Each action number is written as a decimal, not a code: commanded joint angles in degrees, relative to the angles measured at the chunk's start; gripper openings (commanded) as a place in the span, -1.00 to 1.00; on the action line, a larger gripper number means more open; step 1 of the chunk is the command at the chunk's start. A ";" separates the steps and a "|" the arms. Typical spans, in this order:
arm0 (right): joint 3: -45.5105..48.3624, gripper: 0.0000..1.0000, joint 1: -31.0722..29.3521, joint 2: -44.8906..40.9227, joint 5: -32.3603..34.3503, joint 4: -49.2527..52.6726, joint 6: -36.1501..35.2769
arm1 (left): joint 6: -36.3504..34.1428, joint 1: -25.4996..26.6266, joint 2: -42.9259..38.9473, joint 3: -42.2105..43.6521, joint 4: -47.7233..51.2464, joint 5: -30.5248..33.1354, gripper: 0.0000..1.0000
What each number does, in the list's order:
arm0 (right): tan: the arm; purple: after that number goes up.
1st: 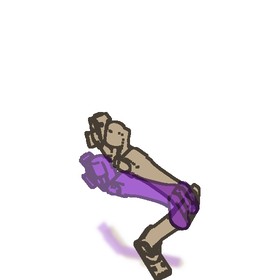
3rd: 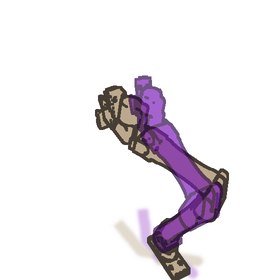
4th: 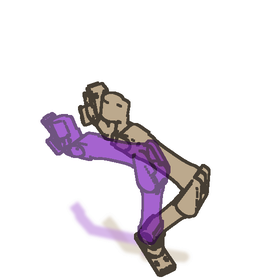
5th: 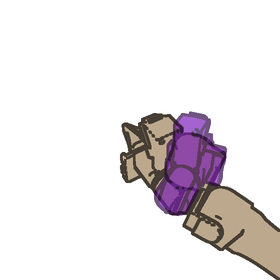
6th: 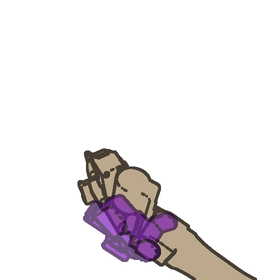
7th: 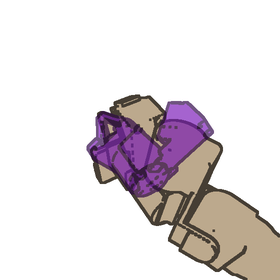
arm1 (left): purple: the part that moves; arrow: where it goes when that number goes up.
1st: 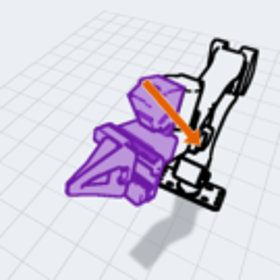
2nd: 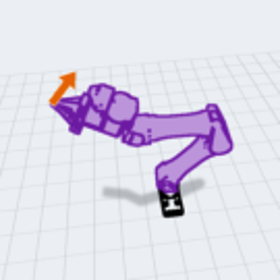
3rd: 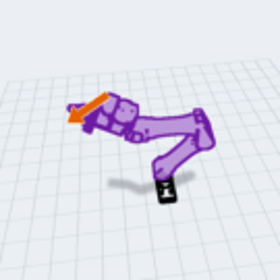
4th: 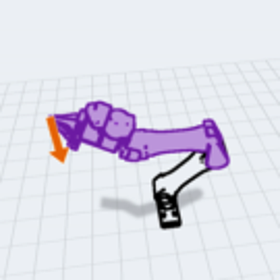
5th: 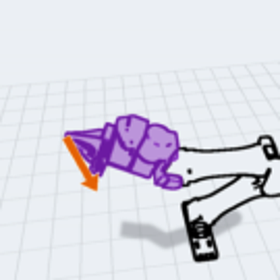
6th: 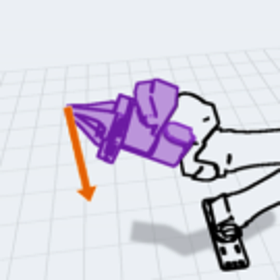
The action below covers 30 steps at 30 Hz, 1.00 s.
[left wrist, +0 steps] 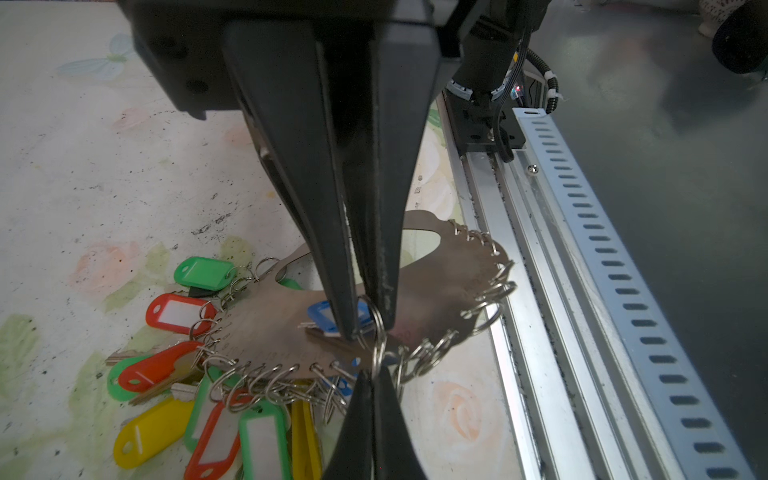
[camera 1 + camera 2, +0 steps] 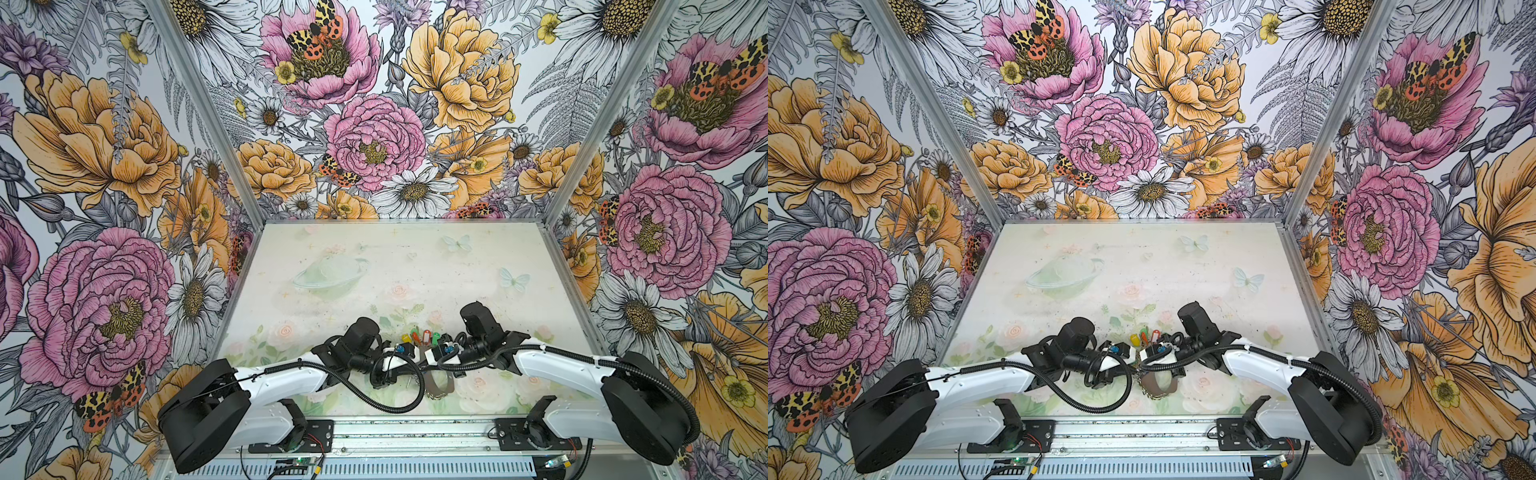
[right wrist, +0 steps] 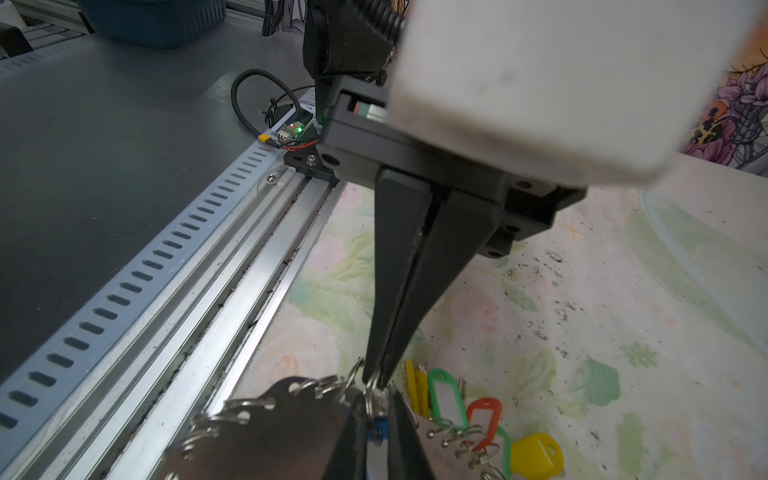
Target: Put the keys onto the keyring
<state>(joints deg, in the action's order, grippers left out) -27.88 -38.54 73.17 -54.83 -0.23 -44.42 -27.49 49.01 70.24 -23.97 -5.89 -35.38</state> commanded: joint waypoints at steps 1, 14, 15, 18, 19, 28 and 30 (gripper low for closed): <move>-0.51 -0.75 0.03 -0.14 -0.04 -0.65 0.83 | -0.66 0.37 -1.18 -0.47 -4.91 -0.92 -1.00; -0.59 -0.78 0.52 -0.58 1.59 -2.23 2.24 | -0.67 0.38 -0.67 -0.73 -4.50 -1.79 -1.00; -0.60 -0.77 0.57 -0.57 1.77 -2.21 2.24 | -0.68 0.38 -0.61 -0.77 -4.48 -1.96 -1.00; -0.69 -0.76 0.66 -0.54 2.37 -2.45 2.17 | -0.70 0.33 -0.54 -0.82 -4.40 -2.09 -1.00; -0.78 -0.76 0.64 -0.58 2.58 -2.58 2.22 | -0.70 0.36 -0.54 -0.82 -4.31 -2.14 -1.00; -0.77 -0.76 0.66 -0.38 3.59 -3.61 2.68 | -0.72 0.47 -0.19 -1.08 -4.12 -2.57 -1.00; -0.69 -0.76 0.66 -0.26 3.29 -3.98 2.77 | -0.77 0.56 -0.19 -1.10 -4.06 -2.55 -1.00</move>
<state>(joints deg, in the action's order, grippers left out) -27.88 -38.15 73.10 -52.25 -1.58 -42.44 -27.49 49.01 70.24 -23.97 -5.98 -35.38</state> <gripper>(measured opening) 0.118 0.049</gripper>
